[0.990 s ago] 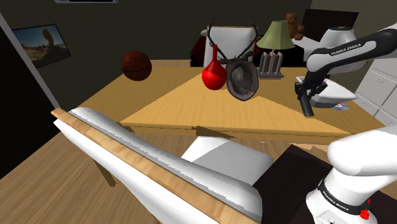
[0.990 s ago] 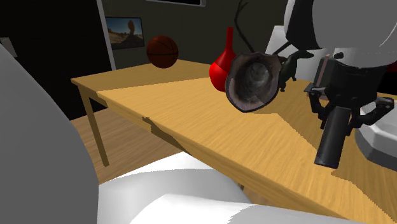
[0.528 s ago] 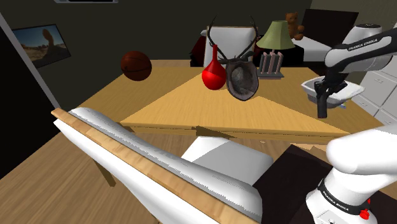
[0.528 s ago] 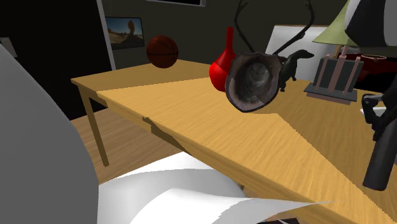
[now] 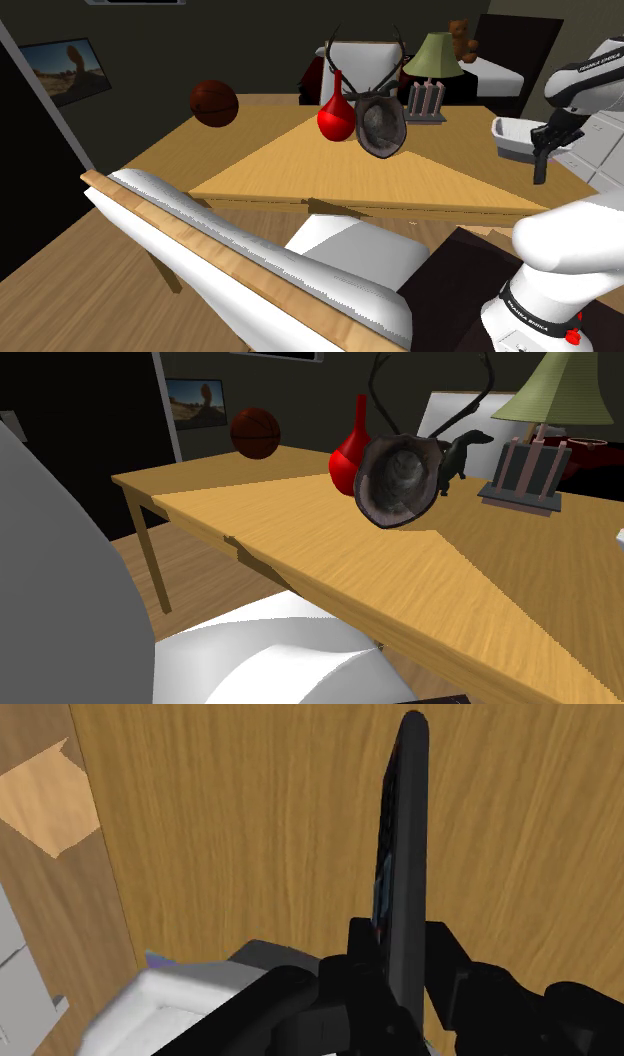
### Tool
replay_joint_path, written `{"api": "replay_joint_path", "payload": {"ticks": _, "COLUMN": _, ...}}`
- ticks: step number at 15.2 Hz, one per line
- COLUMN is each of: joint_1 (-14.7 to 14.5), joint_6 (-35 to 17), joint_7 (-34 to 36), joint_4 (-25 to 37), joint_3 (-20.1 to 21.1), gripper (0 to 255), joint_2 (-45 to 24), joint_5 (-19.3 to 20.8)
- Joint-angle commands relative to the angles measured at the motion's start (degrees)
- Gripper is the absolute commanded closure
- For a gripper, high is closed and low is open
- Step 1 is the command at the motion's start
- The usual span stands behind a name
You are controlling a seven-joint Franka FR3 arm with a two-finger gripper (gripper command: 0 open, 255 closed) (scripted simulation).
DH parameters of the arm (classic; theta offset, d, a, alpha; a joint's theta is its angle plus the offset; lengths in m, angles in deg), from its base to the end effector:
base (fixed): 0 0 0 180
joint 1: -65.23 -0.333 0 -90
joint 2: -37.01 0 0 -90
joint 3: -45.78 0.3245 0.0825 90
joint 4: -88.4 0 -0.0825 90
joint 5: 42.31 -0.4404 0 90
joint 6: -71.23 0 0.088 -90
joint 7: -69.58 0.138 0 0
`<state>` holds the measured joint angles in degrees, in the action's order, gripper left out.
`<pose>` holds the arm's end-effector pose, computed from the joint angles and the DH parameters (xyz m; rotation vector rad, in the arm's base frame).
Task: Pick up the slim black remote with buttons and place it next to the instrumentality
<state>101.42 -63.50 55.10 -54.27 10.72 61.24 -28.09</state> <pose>0.1604 -0.4709 0.3806 2.7571 -1.1969 0.3015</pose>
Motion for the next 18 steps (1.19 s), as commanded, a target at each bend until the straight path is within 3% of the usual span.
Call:
{"api": "replay_joint_path", "payload": {"ticks": 1, "joint_1": -0.24, "joint_6": 0.02, "joint_7": -3.61, "joint_4": 2.12, "joint_3": -2.92, "gripper": 255, "joint_2": -2.07, "joint_5": -1.01}}
{"api": "replay_joint_path", "payload": {"ticks": 5, "joint_1": -1.69, "joint_6": 0.12, "joint_7": -11.74, "joint_4": 7.46, "joint_3": -9.45, "gripper": 255, "joint_2": -7.11, "joint_5": -4.88}}
{"api": "replay_joint_path", "payload": {"ticks": 9, "joint_1": -3.78, "joint_6": 0.71, "joint_7": -20.69, "joint_4": 13.33, "joint_3": -16.09, "gripper": 255, "joint_2": -13.38, "joint_5": -11.23}}
{"api": "replay_joint_path", "payload": {"ticks": 18, "joint_1": -5.55, "joint_6": -6.31, "joint_7": -25.72, "joint_4": 9.79, "joint_3": -18.74, "gripper": 255, "joint_2": -18.77, "joint_5": -17.47}}
